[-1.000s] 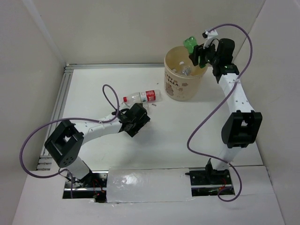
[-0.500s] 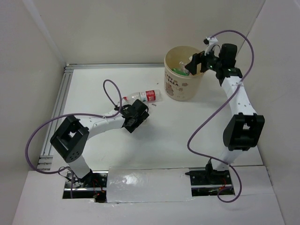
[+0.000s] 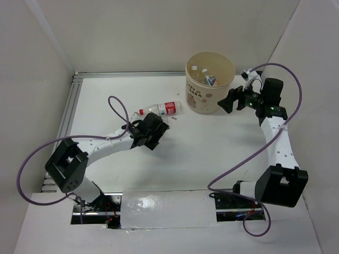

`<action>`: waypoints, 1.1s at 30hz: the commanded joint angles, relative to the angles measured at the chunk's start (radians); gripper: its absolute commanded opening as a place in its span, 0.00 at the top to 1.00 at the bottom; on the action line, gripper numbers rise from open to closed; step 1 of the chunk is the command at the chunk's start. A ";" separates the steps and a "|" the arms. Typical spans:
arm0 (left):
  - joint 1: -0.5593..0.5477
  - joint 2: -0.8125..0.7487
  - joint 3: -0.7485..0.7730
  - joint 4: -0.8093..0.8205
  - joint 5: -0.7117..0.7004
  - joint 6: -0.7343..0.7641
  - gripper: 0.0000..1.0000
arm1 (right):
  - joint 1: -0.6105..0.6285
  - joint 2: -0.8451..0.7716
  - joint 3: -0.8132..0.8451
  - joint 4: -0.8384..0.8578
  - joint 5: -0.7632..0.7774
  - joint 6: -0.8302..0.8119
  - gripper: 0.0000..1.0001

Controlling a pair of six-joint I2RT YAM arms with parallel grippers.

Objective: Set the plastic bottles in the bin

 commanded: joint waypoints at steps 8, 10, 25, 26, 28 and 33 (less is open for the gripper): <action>0.082 -0.097 -0.050 -0.045 -0.043 -0.145 0.00 | -0.056 -0.066 -0.057 -0.075 -0.078 -0.045 0.01; 0.096 -0.087 -0.074 -0.045 -0.031 -0.168 0.00 | -0.067 -0.075 -0.068 -0.086 -0.088 -0.045 0.01; 0.205 0.166 0.082 -0.123 0.074 -0.128 0.00 | -0.095 -0.112 -0.097 -0.126 -0.098 -0.054 0.01; 0.205 0.193 0.093 -0.139 0.087 -0.116 0.00 | -0.105 -0.112 -0.097 -0.126 -0.098 -0.054 0.01; 0.205 0.203 0.093 -0.148 0.097 -0.116 0.08 | -0.105 -0.121 -0.097 -0.137 -0.108 -0.054 0.01; 0.187 0.164 0.018 -0.122 0.107 -0.083 0.40 | -0.115 -0.121 -0.097 -0.158 -0.130 -0.076 0.01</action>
